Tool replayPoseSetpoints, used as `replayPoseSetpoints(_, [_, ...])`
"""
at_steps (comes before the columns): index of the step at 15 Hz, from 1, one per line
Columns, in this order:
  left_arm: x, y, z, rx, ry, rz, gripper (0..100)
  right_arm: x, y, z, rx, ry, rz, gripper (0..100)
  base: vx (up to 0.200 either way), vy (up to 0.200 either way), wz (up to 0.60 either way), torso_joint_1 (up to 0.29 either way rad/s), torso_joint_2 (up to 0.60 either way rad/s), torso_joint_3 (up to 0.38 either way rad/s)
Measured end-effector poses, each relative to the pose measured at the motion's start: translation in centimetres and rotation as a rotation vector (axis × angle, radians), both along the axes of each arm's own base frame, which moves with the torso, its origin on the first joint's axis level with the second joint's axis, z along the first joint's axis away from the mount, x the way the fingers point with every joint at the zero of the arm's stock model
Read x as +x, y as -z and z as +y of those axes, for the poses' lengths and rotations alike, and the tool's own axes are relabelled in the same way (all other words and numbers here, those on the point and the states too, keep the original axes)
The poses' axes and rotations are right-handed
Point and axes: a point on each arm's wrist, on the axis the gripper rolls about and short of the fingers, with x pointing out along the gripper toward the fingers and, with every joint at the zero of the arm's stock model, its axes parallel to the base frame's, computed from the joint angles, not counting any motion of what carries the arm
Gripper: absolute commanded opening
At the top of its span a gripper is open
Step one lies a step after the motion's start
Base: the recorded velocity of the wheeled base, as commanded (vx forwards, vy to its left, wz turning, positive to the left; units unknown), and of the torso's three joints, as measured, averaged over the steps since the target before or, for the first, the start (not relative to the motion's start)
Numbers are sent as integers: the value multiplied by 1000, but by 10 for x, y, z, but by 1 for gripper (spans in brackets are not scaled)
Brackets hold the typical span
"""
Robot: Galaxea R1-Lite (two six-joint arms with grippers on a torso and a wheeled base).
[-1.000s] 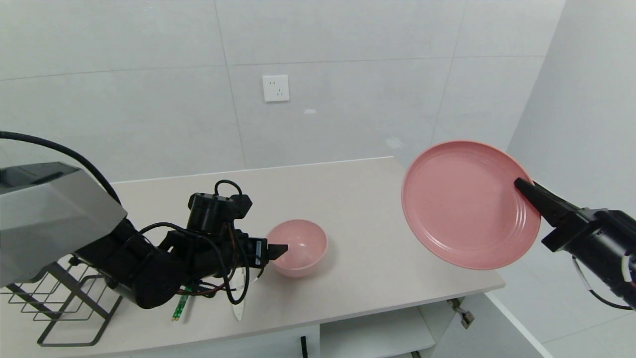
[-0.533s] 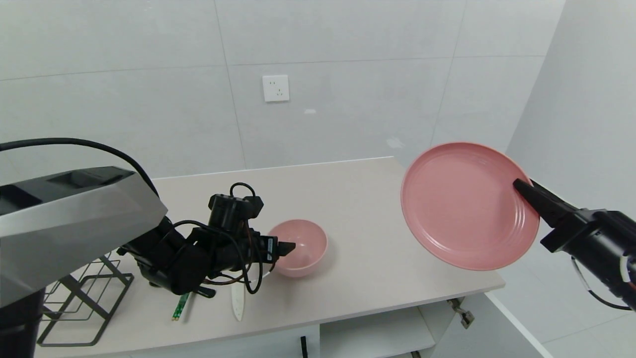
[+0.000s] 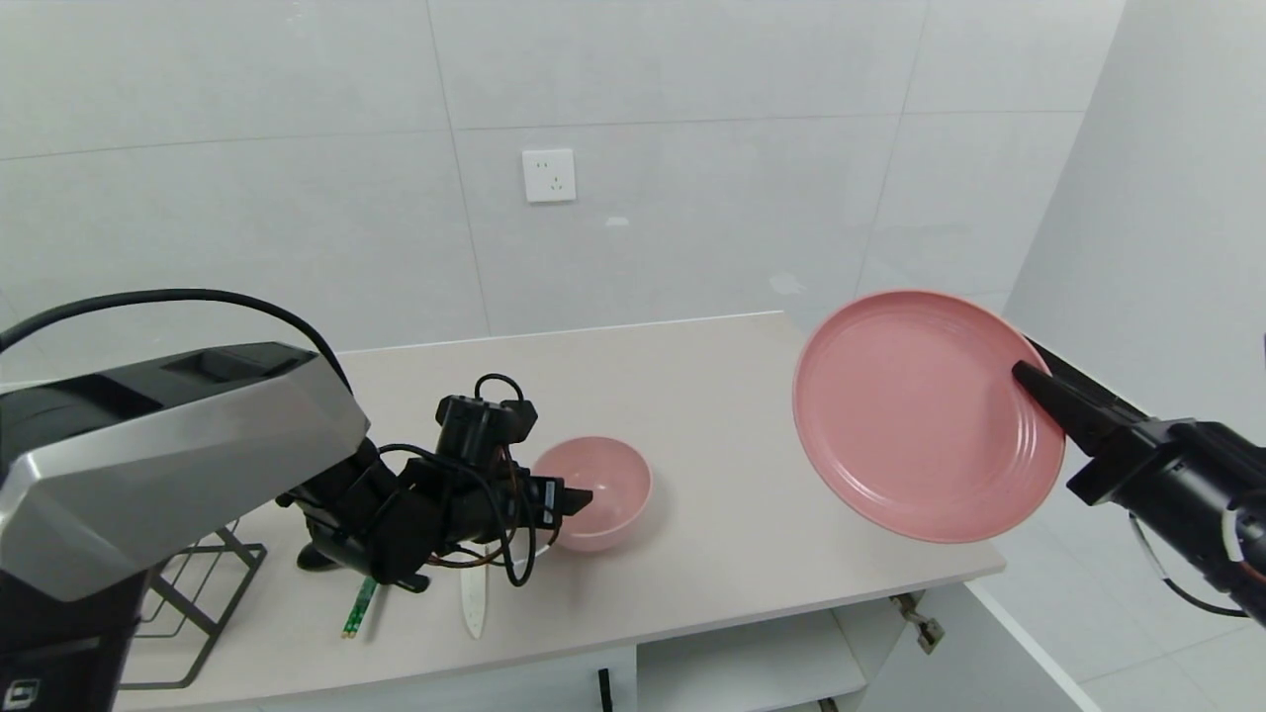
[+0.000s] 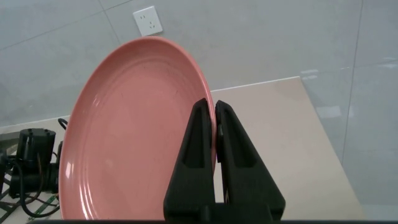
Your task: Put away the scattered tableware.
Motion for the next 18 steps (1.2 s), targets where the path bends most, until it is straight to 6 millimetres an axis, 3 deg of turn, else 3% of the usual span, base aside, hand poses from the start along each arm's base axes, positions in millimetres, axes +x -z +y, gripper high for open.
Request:
replayPoseSetpoints(4, [0,-2,1,-18,-6,-58,0,1,0,0,-1,0,2,0,0,0,0,0,0,0])
replayPoseSetpoints(7, [-1,-23,6,-36,-2,-206,0,1,1,0,-2,1,3,0,0,0,0,0,0,0])
replayPoseSetpoints(10, [-13,-52,23,-33,-17,-287,0,2,0,0,-3,1,0,0,0,0,0,0,0,0])
replayPoseSetpoints(14, [-44,-93,58,-33,-51,-372,0,5,-4,2,2,0,-21,0,0,0,0,0,0,0])
replayPoseSetpoints(18, [-92,-124,83,-52,-69,-443,0,5,-7,9,15,-38,-31,0,0,0,0,0,0,0])
